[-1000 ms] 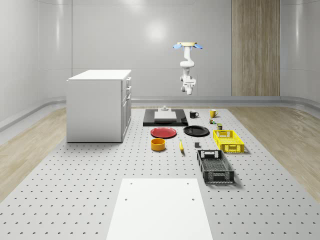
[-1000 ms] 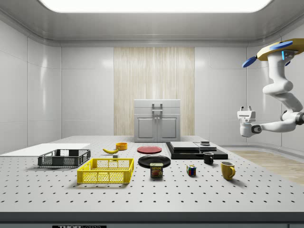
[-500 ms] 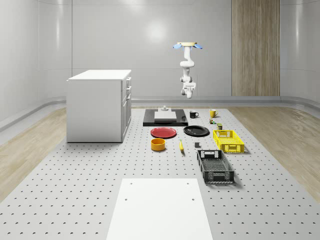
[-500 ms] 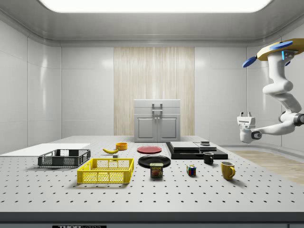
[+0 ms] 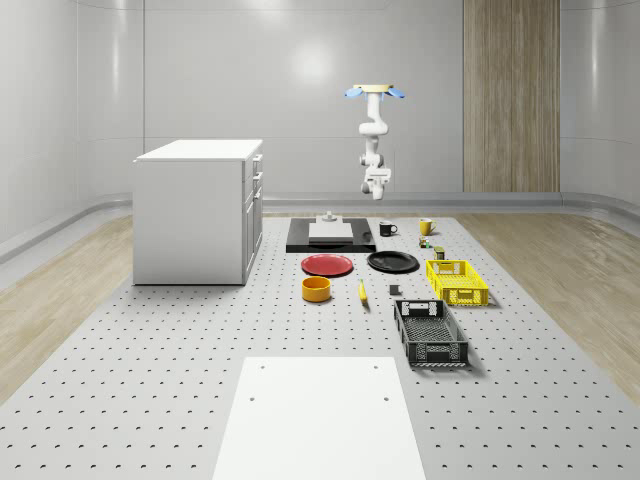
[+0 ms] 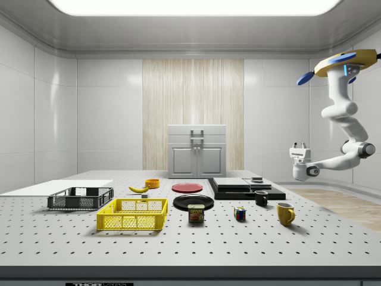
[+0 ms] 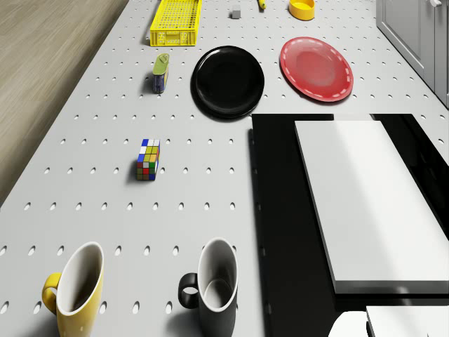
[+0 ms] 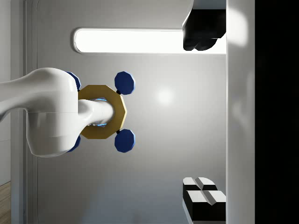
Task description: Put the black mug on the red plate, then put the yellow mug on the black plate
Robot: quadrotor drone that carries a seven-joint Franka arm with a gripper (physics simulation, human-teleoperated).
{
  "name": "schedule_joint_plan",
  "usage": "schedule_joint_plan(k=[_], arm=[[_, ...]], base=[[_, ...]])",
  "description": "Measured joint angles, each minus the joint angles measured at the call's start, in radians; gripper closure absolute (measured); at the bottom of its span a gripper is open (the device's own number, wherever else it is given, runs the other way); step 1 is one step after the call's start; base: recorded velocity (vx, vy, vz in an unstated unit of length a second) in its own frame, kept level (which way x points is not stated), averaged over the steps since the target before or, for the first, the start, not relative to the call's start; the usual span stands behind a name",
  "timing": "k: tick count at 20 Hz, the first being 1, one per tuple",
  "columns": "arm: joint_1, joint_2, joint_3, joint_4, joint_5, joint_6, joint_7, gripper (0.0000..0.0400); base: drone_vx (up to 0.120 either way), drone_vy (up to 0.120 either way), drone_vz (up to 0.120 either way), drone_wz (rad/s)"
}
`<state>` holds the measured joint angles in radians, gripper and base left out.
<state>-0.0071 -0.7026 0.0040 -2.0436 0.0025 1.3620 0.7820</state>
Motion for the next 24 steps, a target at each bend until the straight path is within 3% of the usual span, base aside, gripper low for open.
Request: schedule_joint_plan(k=[2, 24], arm=[[0.0, 0.0, 0.0, 0.001, 0.0, 0.0, 0.0, 0.0], [-0.004, -0.011, 0.007, -0.008, -0.008, 0.015, 0.0, 0.0]], base=[[0.1, -0.1, 0.0, 0.0], [0.116, 0.0, 0.0, 0.0]])
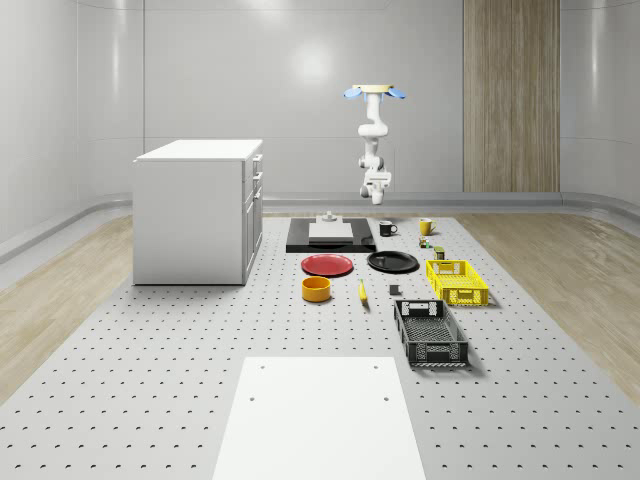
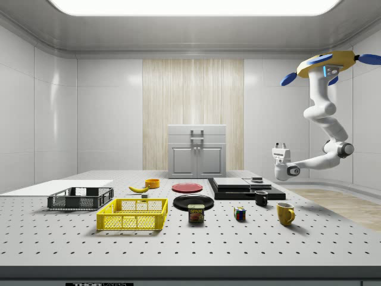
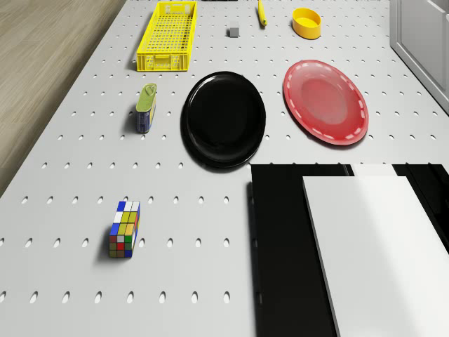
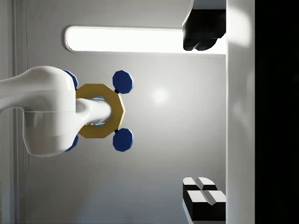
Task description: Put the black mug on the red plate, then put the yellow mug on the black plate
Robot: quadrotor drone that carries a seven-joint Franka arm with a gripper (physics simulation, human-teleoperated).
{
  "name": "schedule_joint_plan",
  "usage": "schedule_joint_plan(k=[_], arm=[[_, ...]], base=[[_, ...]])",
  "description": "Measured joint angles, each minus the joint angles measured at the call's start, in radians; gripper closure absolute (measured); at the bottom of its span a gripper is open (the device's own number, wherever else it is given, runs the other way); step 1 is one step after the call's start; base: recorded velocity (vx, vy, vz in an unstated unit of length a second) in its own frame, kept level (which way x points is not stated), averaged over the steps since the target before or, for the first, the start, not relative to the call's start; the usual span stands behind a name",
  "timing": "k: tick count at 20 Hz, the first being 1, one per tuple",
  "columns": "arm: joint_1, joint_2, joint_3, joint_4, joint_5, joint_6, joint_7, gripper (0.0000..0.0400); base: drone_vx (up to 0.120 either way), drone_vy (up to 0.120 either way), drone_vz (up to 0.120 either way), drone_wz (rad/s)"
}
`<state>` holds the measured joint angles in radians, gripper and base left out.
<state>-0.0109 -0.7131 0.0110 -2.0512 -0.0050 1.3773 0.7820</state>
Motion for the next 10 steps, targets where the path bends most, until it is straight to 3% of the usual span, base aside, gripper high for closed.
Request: schedule_joint_plan(k=[7, 10], arm=[[-0.004, -0.004, 0.014, -0.004, -0.019, 0.005, 0.002, 0.0], [-0.008, -0.006, 0.027, -0.006, -0.037, 0.008, 0.005, 0.0]], base=[[0.12, 0.0, 0.0, 0.0], [0.0, 0.0, -0.027, 0.0]])
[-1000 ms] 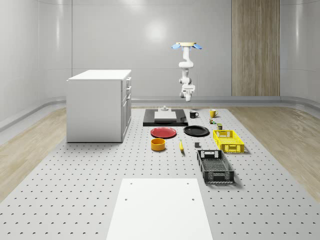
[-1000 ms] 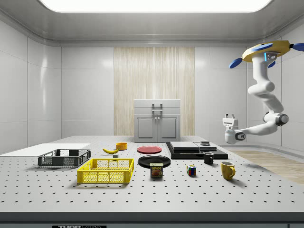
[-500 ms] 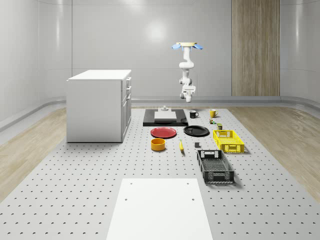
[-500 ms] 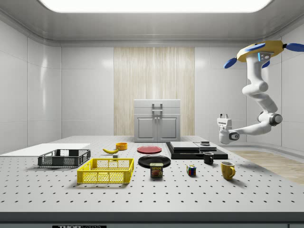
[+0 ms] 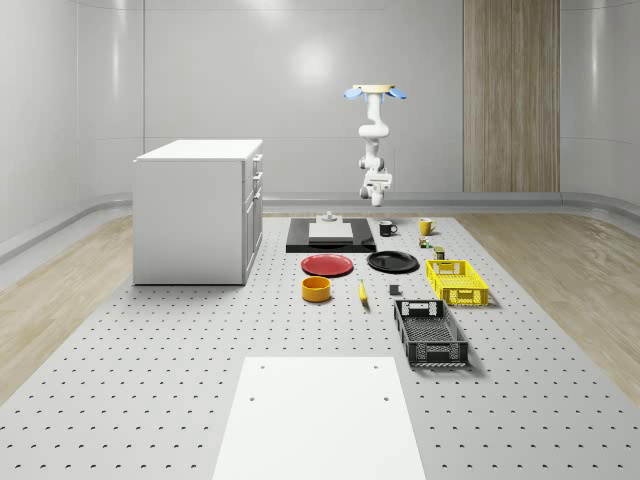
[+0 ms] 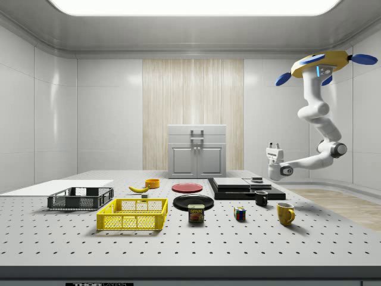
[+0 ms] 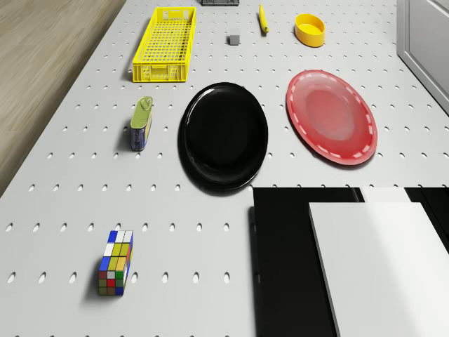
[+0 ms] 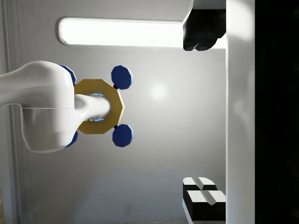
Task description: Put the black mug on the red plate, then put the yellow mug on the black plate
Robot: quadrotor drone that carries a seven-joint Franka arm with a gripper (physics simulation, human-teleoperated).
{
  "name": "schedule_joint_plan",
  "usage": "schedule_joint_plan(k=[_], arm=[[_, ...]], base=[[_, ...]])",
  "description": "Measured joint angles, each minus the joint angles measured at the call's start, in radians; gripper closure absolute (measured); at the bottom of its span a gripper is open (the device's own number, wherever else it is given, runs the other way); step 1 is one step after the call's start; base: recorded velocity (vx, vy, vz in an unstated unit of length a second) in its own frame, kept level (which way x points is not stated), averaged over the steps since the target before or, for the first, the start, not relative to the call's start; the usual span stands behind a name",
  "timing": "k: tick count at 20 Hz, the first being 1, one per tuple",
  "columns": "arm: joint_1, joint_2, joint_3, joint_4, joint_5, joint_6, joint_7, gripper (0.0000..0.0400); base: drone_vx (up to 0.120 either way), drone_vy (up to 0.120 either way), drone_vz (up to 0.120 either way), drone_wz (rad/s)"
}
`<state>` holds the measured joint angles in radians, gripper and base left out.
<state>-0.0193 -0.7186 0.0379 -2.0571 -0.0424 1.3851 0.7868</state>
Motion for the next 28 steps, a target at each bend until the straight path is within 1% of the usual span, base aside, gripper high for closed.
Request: schedule_joint_plan(k=[5, 8, 10, 14, 17, 20, 22, 23, 25, 28], arm=[[-0.013, -0.004, 0.043, -0.006, -0.061, 0.005, 0.008, 0.0], [-0.029, -0.007, 0.093, -0.015, -0.131, 0.008, 0.018, 0.0], [-0.044, -0.011, 0.142, -0.028, -0.201, 0.011, 0.027, 0.0], [-0.095, -0.026, 0.296, -0.089, -0.423, 0.022, 0.061, 0.0], [-0.158, -0.051, 0.465, -0.198, -0.683, 0.035, 0.112, 0.0], [-0.25, -0.09, 0.658, -0.375, -1.011, 0.043, 0.198, 0.0], [-0.332, -0.119, 0.778, -0.508, -1.239, 0.032, 0.279, 0.0], [-0.38, -0.134, 0.832, -0.569, -1.346, 0.019, 0.323, 0.0], [-0.486, -0.161, 0.926, -0.669, -1.534, -0.019, 0.414, 0.0], [-0.647, -0.2, 1.032, -0.763, -1.733, -0.091, 0.533, 0.0]], base=[[0.0, 0.0, -0.12, 0.0], [0.0, 0.0, -0.013, 0.0], [0.0, 0.0, 0.0, 0.0], [0.0, 0.0, -0.12, 0.0], [0.0, 0.0, -0.12, 0.0], [0.0, 0.0, -0.12, 0.0], [0.0, 0.0, -0.12, 0.0], [0.0, 0.0, -0.12, 0.0], [0.0, 0.0, -0.12, 0.0], [0.0, 0.0, -0.12, 0.0]])
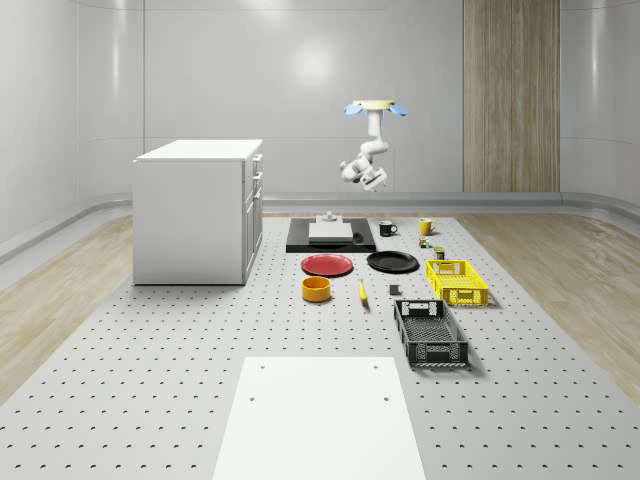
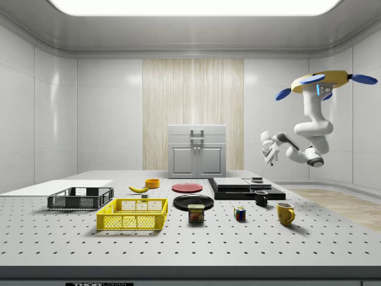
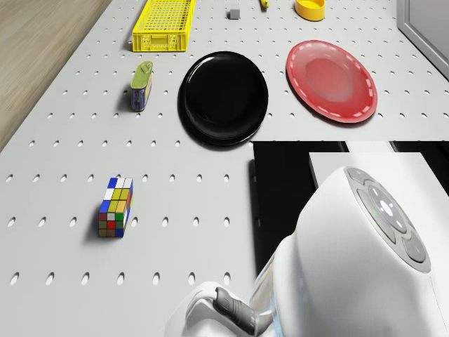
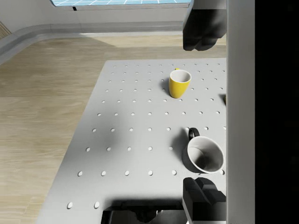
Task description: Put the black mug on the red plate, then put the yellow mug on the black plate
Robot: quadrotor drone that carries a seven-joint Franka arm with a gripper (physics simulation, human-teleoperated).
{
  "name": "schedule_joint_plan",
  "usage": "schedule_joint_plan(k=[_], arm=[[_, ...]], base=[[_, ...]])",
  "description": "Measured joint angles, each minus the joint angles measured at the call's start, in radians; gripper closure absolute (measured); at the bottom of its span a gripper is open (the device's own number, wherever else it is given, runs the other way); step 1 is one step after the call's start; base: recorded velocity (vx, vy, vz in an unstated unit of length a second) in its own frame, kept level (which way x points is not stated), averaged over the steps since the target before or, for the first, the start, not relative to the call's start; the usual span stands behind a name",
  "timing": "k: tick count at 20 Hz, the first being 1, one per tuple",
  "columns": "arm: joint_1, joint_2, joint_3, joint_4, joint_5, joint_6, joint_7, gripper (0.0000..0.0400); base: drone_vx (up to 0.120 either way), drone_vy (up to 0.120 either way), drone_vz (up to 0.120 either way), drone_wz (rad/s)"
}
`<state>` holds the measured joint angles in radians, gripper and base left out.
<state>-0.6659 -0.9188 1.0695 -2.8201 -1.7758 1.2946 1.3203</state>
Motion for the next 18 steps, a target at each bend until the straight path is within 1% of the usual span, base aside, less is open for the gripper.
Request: schedule_joint_plan(k=[3, 5, 8, 12, 18], arm=[[-0.131, -0.036, 0.07, -0.044, -0.112, -0.061, 0.089, 0.0], [-0.196, -0.057, 0.102, -0.059, -0.155, -0.09, 0.131, 0.0], [-0.265, -0.085, 0.136, -0.07, -0.189, -0.117, 0.177, 0.0], [-0.321, -0.115, 0.163, -0.075, -0.206, -0.129, 0.214, 0.0], [-0.364, -0.154, 0.188, -0.076, -0.204, -0.121, 0.246, 0.0]], base=[[0.0, 0.0, -0.12, 0.0], [0.0, 0.0, -0.12, 0.0], [0.12, 0.0, -0.12, 0.0], [0.12, 0.0, -0.12, 0.0], [0.12, 0.0, -0.12, 0.0]])
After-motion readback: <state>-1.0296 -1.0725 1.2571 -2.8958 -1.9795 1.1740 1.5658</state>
